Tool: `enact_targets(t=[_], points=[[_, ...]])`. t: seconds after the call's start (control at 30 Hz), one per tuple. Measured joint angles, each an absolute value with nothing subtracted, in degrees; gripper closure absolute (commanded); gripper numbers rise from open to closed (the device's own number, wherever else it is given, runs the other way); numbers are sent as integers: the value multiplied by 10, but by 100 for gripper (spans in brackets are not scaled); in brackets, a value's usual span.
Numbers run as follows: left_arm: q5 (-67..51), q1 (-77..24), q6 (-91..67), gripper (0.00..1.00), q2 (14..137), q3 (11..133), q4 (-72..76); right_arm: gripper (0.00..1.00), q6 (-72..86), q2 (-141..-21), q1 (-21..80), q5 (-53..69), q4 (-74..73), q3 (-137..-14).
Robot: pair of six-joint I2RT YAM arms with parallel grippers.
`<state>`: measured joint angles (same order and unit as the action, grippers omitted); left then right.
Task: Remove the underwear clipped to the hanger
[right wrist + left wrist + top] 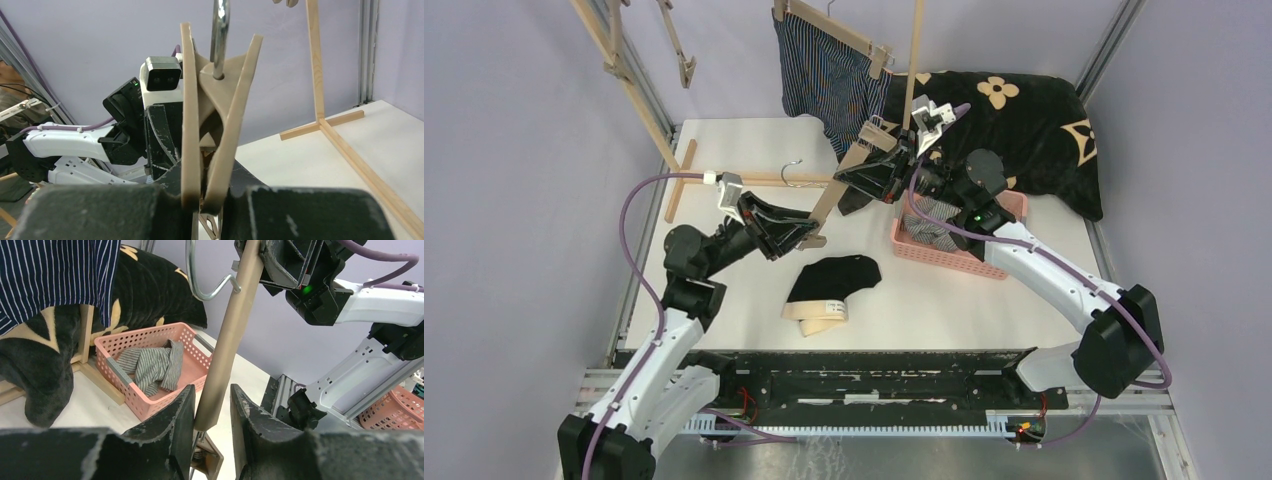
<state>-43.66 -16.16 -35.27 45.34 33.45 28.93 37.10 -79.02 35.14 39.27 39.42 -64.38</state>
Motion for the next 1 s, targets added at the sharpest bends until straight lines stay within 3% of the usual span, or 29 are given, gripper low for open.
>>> enact_targets(t=[0.4, 0.5, 0.57, 0.73, 0.77, 0.87, 0.93, 1.0], points=[[-463, -163, -354, 65, 472, 333, 325, 99, 394, -802, 351, 402, 407, -649], [-467, -163, -354, 75, 473, 326, 343, 99, 399, -806, 351, 404, 413, -651], [-468, -163, -355, 96, 474, 322, 349, 99, 403, -808, 351, 405, 416, -653], [-481, -168, -359, 97, 474, 320, 362, 99, 423, -818, 351, 412, 425, -661], [-481, -168, -360, 97, 474, 320, 362, 97, 424, -820, 351, 414, 427, -662], [-477, -168, -360, 97, 467, 320, 356, 59, 427, -822, 351, 415, 427, -664], [-475, -169, -360, 97, 460, 321, 348, 45, 422, -822, 352, 413, 426, -665], [-469, -170, -360, 97, 446, 323, 324, 40, 412, -823, 352, 407, 425, -665]])
